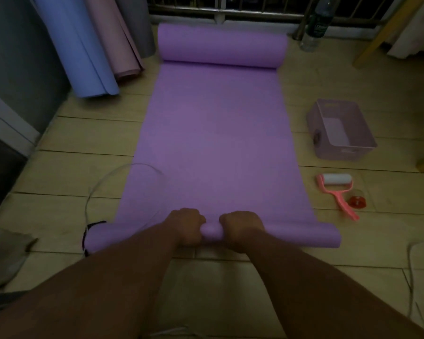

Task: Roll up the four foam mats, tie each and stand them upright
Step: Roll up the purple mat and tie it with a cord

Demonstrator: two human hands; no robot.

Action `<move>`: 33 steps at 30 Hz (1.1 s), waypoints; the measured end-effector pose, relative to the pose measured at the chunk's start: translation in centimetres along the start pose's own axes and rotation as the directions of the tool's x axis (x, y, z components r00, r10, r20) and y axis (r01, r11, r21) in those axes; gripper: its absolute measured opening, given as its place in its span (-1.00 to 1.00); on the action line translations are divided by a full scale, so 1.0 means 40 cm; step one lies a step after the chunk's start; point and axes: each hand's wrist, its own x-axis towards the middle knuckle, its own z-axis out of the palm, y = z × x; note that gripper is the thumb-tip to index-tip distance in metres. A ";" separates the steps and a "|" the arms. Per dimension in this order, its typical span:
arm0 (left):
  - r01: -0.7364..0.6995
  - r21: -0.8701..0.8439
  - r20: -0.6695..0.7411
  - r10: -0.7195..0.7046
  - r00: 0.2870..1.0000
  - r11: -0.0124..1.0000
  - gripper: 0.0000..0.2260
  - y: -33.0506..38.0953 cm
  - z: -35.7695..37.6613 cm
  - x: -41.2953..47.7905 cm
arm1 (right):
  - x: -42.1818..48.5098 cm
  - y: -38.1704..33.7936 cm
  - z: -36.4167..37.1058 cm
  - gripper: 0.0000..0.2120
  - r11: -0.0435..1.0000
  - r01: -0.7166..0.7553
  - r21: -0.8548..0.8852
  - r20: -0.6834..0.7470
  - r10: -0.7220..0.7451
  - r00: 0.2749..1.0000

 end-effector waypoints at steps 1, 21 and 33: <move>-0.013 0.008 -0.032 0.013 0.999 1.000 -0.66 -0.003 0.001 -0.004 | 0.007 -0.003 -0.011 -0.66 1.000 -0.003 -0.005 0.032 0.003 0.999; 0.040 -0.074 0.019 -0.039 0.999 0.996 -0.68 0.004 -0.019 0.021 | -0.004 0.006 0.026 -0.47 1.000 0.018 -0.008 -0.158 -0.019 0.987; 0.011 -0.013 0.008 -0.011 1.000 1.000 -0.61 0.005 0.005 -0.020 | 0.048 0.017 -0.006 -0.43 0.985 0.019 0.173 0.227 -0.059 0.972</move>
